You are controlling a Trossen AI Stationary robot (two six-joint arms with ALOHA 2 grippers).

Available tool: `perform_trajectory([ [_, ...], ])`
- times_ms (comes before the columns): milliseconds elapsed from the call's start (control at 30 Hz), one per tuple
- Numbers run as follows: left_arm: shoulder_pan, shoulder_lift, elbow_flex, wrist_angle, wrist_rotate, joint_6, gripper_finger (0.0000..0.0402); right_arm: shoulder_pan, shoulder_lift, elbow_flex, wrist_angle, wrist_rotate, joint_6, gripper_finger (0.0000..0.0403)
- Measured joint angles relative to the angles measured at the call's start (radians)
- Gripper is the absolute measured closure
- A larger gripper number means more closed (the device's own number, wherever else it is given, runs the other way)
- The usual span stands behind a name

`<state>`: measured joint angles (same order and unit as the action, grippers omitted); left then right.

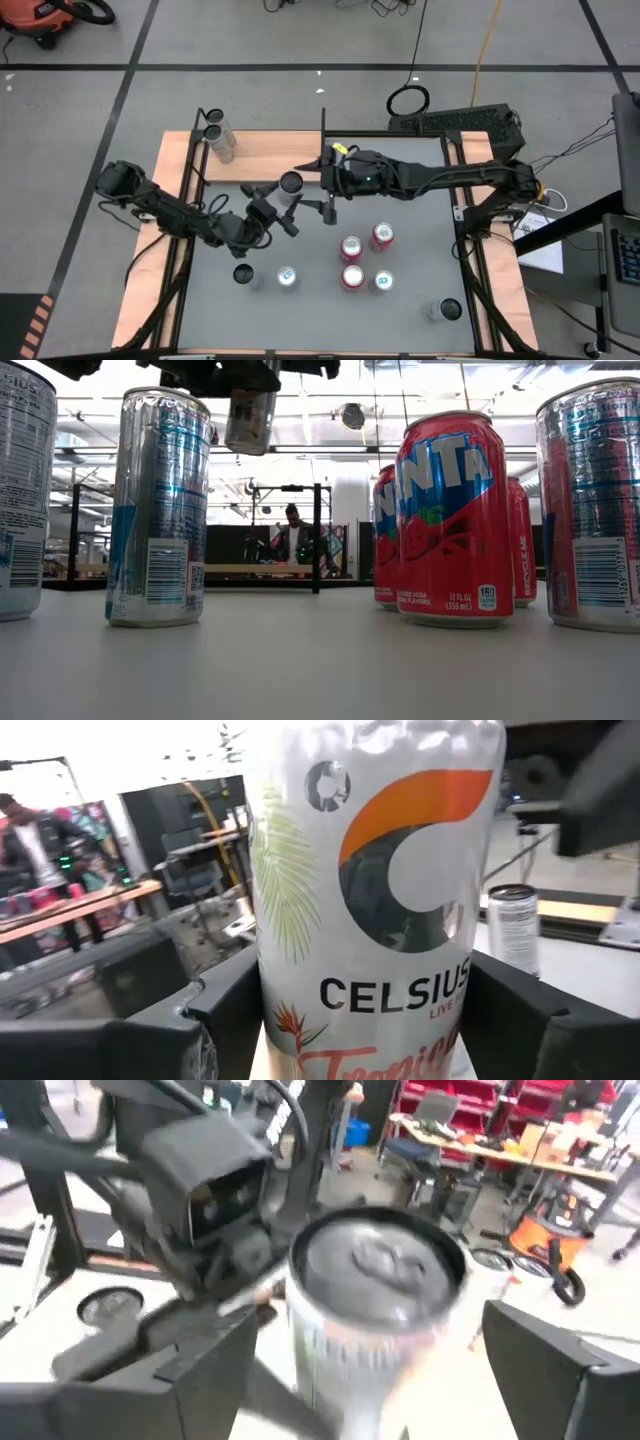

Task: Place canned beverage on shelf
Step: Put the white-yellow soda can on the shelf aligned with the other white-yellow soda can

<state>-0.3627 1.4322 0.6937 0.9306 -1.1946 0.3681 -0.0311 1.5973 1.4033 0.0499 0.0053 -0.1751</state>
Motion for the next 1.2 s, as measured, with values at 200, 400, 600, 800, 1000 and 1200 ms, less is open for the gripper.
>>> perform_trajectory([
  [200,-0.030,-0.040,0.000,0.069,-0.165,0.004,0.0136,0.000,0.007,-0.017,-0.082,0.030,0.025,0.0080],
  [400,-0.045,-0.068,0.000,0.185,-0.191,0.004,0.0136,0.000,0.011,-0.194,0.217,0.030,0.091,0.0082],
  [600,-0.042,-0.074,0.000,0.209,-0.095,-0.051,0.0136,0.008,0.012,-0.332,0.532,0.031,0.142,0.0082],
  [800,-0.002,-0.074,0.000,0.205,-0.005,-0.127,0.0136,0.031,0.023,-0.336,0.558,0.047,0.135,0.0082],
  [1000,0.025,-0.058,0.000,0.205,0.059,-0.169,0.0136,0.033,0.029,-0.336,0.555,0.123,0.129,0.0082],
  [1200,0.055,-0.046,0.000,0.207,0.116,-0.207,0.0136,0.032,0.041,-0.336,0.559,0.129,0.114,0.0083],
])
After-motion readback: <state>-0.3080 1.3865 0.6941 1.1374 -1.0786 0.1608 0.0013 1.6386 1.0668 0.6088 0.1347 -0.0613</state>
